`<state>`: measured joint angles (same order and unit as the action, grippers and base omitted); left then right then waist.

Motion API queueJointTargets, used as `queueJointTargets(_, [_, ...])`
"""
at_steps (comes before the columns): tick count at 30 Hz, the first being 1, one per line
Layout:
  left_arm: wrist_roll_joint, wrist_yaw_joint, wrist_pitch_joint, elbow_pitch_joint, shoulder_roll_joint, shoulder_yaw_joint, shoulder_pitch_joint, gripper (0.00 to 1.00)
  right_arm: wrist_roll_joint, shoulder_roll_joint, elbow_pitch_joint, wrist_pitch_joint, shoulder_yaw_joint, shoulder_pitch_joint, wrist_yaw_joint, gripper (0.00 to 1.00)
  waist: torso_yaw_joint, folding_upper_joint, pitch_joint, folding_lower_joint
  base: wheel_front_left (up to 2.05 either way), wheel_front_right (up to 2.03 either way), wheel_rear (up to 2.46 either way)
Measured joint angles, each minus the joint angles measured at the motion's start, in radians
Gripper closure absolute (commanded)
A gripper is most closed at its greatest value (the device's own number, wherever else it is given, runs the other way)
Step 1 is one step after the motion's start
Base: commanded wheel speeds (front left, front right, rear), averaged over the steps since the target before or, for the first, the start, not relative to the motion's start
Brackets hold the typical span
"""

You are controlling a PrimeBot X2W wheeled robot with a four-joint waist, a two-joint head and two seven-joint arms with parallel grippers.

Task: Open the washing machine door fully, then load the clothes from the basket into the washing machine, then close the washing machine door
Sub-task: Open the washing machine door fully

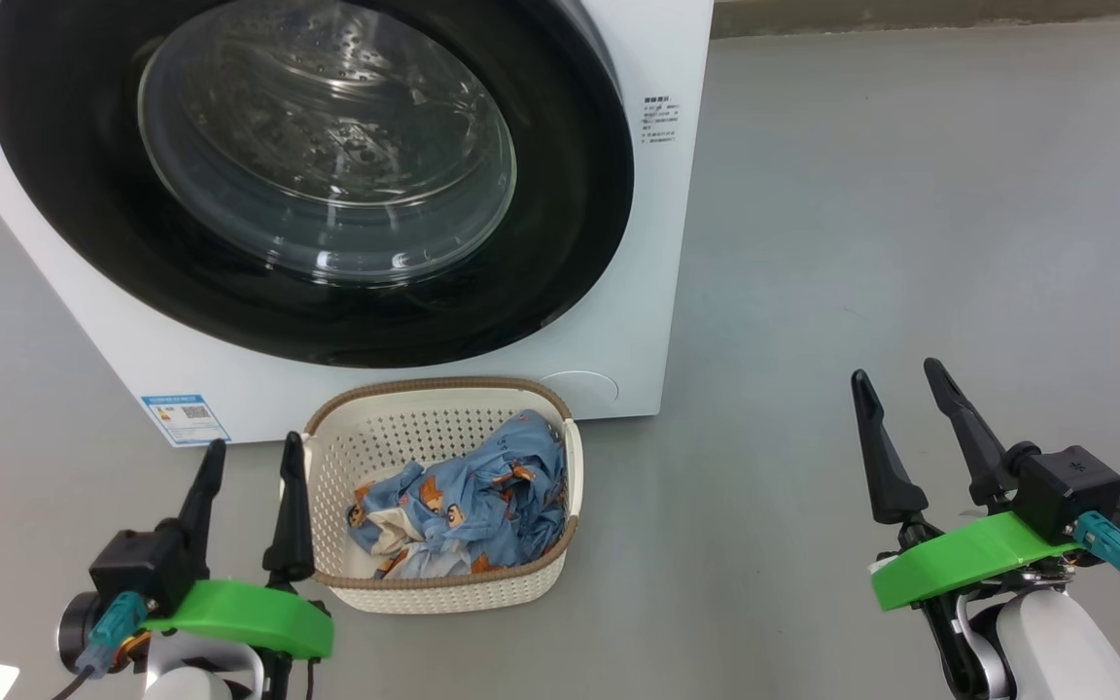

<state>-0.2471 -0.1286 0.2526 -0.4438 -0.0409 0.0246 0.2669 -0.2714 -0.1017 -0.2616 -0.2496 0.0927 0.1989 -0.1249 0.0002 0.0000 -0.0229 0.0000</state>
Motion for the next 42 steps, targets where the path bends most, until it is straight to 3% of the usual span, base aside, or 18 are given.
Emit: queueJointTargets(42, [-0.017, 0.0, 0.0, 0.0, 0.001, -0.009, 0.0, 0.0, 0.0, 0.0, -0.009, 0.0, -0.002, 0.001, 0.0, 0.0, 0.007, 0.0, -0.027, 0.0, 0.0, 0.0, 0.0])
